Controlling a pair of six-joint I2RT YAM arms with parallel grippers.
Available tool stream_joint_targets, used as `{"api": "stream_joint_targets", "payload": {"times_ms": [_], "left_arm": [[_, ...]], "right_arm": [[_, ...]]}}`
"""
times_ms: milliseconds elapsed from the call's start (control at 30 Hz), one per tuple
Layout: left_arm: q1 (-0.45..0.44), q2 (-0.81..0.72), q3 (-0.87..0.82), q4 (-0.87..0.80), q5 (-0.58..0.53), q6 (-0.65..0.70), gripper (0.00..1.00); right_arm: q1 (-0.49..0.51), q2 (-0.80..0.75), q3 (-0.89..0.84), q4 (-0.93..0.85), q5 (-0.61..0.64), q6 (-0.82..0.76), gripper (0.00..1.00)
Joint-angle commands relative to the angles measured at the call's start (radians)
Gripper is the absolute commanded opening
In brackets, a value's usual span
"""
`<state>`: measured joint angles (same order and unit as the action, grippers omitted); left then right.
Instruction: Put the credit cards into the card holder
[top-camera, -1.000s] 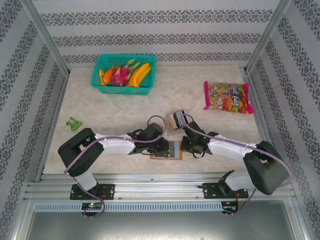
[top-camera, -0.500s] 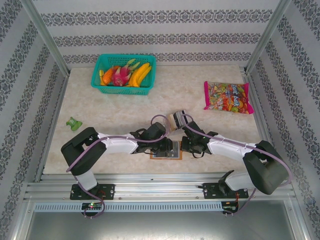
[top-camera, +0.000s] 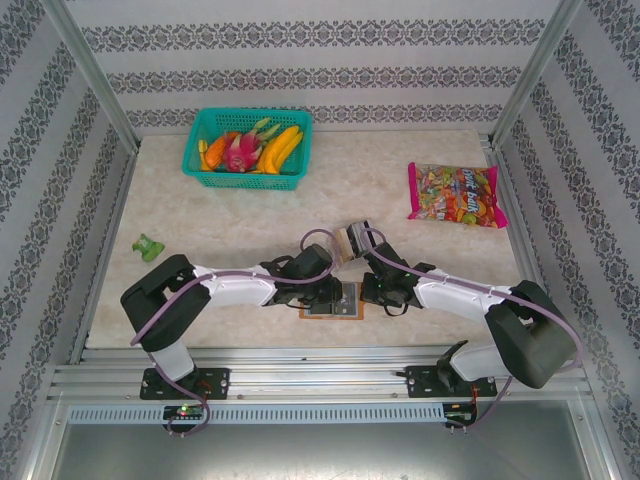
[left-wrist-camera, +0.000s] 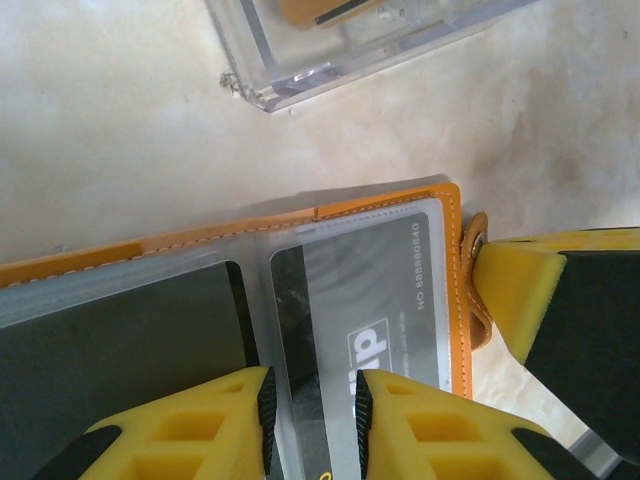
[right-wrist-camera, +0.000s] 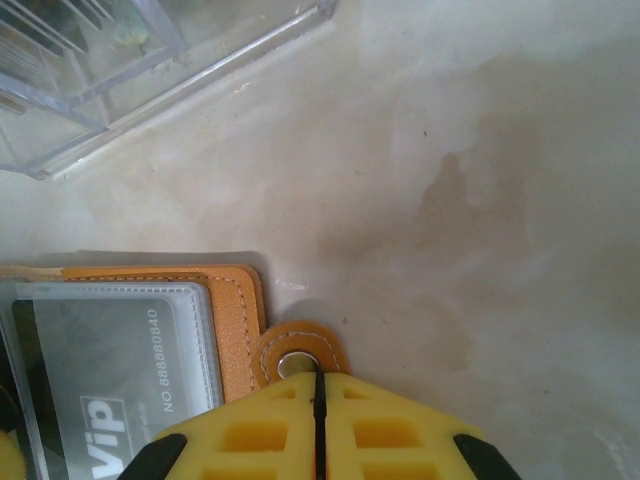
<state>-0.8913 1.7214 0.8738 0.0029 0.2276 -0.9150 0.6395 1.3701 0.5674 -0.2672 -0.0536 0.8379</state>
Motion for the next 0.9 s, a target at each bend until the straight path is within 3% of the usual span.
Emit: {"api": "stream_joint_targets", "payload": {"times_ms": [0, 400, 667, 867], "left_arm": [[-0.018, 0.031, 0.037, -0.043, 0.003, 0.034, 0.30], [-0.031, 0.077, 0.081, -0.044, 0.048, 0.056, 0.28], [-0.029, -0.034, 0.012, -0.175, -0.136, 0.025, 0.31], [-0.028, -0.078, -0.013, -0.187, -0.150, 0.035, 0.34]], "right_arm": [[0.016, 0.036, -0.021, -0.056, -0.014, 0.000, 0.09], [0.023, 0.055, -0.015, -0.050, -0.020, 0.002, 0.10], [0.022, 0.045, -0.008, -0.077, 0.010, 0.003, 0.10], [0.022, 0.011, 0.009, -0.088, 0.009, -0.018, 0.13]]}}
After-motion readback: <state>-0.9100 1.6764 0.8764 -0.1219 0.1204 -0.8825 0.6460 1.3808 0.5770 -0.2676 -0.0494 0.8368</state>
